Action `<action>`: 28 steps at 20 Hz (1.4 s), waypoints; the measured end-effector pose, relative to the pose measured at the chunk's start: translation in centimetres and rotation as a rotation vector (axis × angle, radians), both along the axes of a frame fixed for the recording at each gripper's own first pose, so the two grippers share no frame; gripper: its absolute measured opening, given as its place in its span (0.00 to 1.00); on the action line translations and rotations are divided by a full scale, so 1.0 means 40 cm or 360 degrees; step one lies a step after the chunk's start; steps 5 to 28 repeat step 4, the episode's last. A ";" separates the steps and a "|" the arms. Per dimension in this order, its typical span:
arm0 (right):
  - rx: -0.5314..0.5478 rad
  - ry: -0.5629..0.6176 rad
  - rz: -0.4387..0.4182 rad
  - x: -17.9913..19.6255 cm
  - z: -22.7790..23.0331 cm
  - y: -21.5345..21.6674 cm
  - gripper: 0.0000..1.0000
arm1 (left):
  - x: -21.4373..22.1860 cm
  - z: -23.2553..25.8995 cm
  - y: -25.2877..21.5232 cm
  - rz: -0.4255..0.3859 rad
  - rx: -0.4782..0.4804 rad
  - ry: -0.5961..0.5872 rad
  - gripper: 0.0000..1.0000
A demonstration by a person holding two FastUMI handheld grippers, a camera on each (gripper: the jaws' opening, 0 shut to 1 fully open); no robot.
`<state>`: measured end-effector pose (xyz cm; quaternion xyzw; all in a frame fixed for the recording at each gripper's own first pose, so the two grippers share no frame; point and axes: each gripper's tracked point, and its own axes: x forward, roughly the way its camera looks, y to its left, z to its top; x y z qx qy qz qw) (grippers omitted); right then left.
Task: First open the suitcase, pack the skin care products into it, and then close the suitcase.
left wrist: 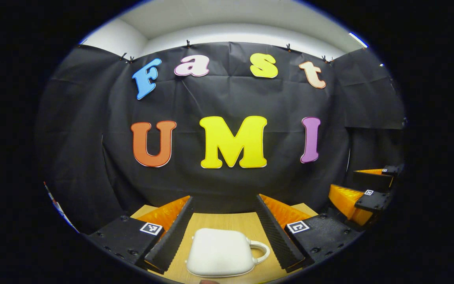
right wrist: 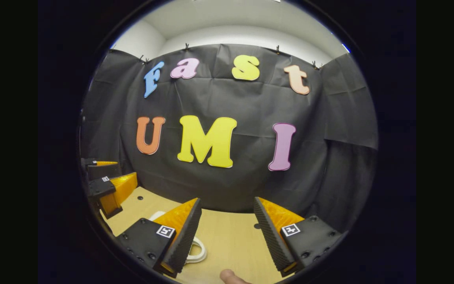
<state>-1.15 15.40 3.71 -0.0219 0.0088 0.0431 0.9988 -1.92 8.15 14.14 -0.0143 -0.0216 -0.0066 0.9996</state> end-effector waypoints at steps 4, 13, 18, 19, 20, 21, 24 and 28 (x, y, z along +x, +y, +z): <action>-0.0017 -0.0016 -0.0014 0.000 0.020 0.020 0.77 | -0.002 0.000 0.017 0.0007 -0.0025 -0.0008 0.98; -0.0017 -0.0016 -0.0014 0.000 0.020 0.020 0.77 | -0.002 0.000 0.017 0.0007 -0.0025 -0.0008 0.98; -0.0017 -0.0016 -0.0014 0.000 0.020 0.020 0.77 | -0.002 0.000 0.017 0.0007 -0.0025 -0.0008 0.98; -0.0017 -0.0016 -0.0014 0.000 0.020 0.020 0.77 | -0.002 0.000 0.017 0.0007 -0.0025 -0.0008 0.98; -0.0017 -0.0016 -0.0014 0.000 0.020 0.020 0.77 | -0.002 0.000 0.017 0.0007 -0.0025 -0.0008 0.98; -0.0017 -0.0016 -0.0014 0.000 0.020 0.020 0.77 | -0.002 0.000 0.017 0.0007 -0.0025 -0.0008 0.98; -0.0017 -0.0016 -0.0014 0.000 0.020 0.020 0.77 | -0.002 0.000 0.017 0.0007 -0.0025 -0.0008 0.98; -0.0017 -0.0016 -0.0014 0.000 0.020 0.020 0.77 | -0.002 0.000 0.017 0.0007 -0.0025 -0.0008 0.98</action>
